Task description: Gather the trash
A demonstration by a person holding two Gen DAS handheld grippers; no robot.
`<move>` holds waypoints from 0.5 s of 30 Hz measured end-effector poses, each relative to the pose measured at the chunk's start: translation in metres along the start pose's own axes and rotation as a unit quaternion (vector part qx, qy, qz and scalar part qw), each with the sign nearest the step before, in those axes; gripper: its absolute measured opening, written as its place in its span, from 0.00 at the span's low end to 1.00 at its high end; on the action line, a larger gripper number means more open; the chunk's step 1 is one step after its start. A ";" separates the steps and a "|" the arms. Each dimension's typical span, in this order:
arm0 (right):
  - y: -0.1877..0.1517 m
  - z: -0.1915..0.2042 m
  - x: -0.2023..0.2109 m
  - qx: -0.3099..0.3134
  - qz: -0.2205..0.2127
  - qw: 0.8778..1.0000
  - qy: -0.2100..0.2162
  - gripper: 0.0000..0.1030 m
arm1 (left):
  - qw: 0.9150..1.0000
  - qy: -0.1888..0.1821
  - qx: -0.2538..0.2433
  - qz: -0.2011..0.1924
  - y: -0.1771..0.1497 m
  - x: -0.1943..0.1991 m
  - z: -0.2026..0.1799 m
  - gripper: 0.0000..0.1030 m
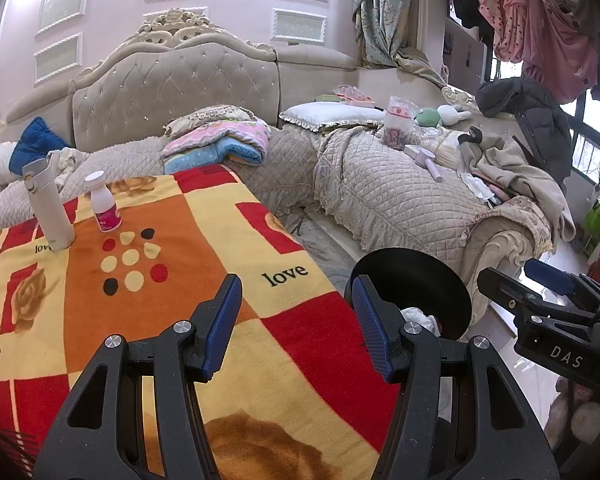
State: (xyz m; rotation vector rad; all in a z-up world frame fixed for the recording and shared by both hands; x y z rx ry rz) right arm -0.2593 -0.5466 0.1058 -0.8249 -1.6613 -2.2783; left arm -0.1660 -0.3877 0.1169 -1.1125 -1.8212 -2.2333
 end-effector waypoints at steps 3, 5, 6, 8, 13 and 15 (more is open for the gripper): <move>0.000 0.000 0.000 0.000 0.002 1.000 0.000 0.79 | 1.000 0.000 0.000 0.001 -0.001 0.000 0.000 0.55; 0.000 0.000 -0.001 0.000 0.002 1.000 0.000 0.79 | 1.000 -0.001 0.000 0.001 0.000 -0.001 0.000 0.55; 0.000 0.000 -0.001 0.000 0.003 1.000 0.000 0.79 | 1.000 -0.001 0.000 0.002 -0.001 -0.001 0.000 0.55; 0.000 0.000 -0.001 0.000 0.002 1.000 0.000 0.79 | 1.000 -0.003 0.000 0.003 -0.001 -0.002 0.000 0.55; -0.002 0.002 -0.003 0.005 0.008 1.000 0.000 0.79 | 1.000 -0.007 0.010 0.005 -0.003 -0.006 0.010 0.55; -0.003 0.006 -0.008 0.010 0.015 1.000 0.000 0.79 | 1.000 -0.003 0.011 0.010 -0.005 -0.008 0.019 0.55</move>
Point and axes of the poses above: each gripper's, at about its wrist camera, not at the fingertips, and x roughly against the way its jaws point, z to its left, y to its top, the point moved 3 cm from there along -x, roughly the way its jaws point, and after that the axes turned 11 degrees about y, right-handed, at the moved point
